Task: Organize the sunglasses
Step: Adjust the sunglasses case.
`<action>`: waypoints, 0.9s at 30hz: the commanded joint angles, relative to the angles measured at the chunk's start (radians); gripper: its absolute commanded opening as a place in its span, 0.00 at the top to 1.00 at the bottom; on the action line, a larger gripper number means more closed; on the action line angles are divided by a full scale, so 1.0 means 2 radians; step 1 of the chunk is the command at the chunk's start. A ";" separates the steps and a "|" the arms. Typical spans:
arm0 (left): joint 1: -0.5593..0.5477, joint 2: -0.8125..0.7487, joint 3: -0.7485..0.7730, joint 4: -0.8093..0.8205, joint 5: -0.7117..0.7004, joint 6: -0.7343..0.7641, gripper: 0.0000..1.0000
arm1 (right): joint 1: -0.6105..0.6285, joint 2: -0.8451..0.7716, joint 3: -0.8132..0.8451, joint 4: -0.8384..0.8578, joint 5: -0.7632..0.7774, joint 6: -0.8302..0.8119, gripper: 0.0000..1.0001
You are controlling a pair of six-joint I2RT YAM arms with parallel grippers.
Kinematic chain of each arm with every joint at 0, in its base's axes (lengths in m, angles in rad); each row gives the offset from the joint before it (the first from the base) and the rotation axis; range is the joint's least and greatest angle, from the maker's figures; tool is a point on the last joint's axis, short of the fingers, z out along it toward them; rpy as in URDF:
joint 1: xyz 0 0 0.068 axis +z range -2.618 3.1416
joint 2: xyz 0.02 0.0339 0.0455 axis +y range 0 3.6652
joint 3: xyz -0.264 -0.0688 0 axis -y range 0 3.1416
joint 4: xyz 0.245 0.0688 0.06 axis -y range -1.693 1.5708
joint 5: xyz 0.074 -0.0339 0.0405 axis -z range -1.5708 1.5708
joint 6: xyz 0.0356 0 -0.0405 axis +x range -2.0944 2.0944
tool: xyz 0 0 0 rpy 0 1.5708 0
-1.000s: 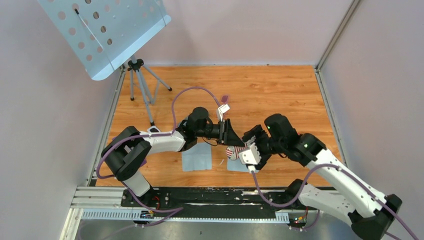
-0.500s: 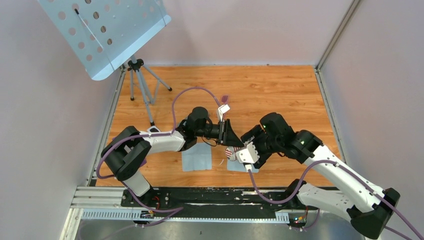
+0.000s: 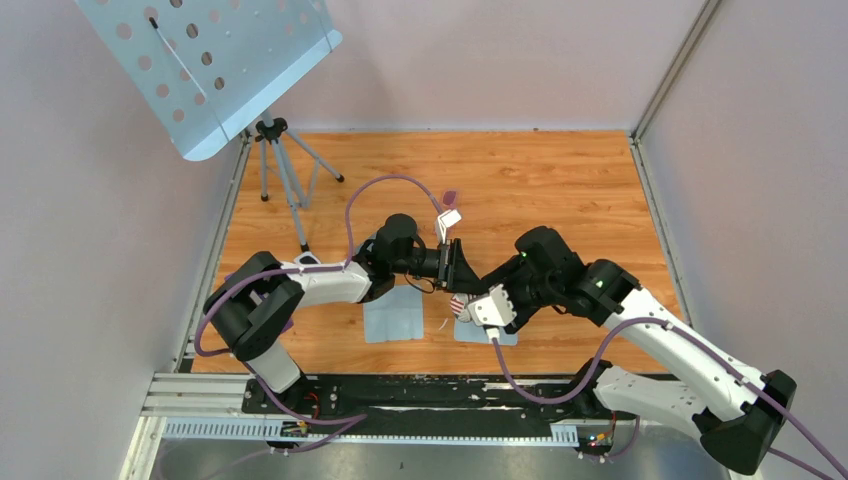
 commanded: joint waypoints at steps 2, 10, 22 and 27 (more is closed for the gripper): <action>0.004 -0.024 0.011 0.016 -0.023 0.025 0.40 | 0.009 0.012 0.016 -0.046 -0.010 0.065 0.68; 0.004 -0.206 -0.034 -0.089 -0.212 0.232 0.05 | -0.096 0.049 0.066 -0.083 -0.152 0.237 0.81; -0.034 -0.241 -0.146 0.090 -0.405 0.173 0.01 | -0.325 0.133 0.037 0.179 -0.484 0.684 1.00; -0.045 -0.174 -0.142 0.184 -0.406 0.124 0.00 | -0.328 0.111 -0.031 0.352 -0.497 0.839 1.00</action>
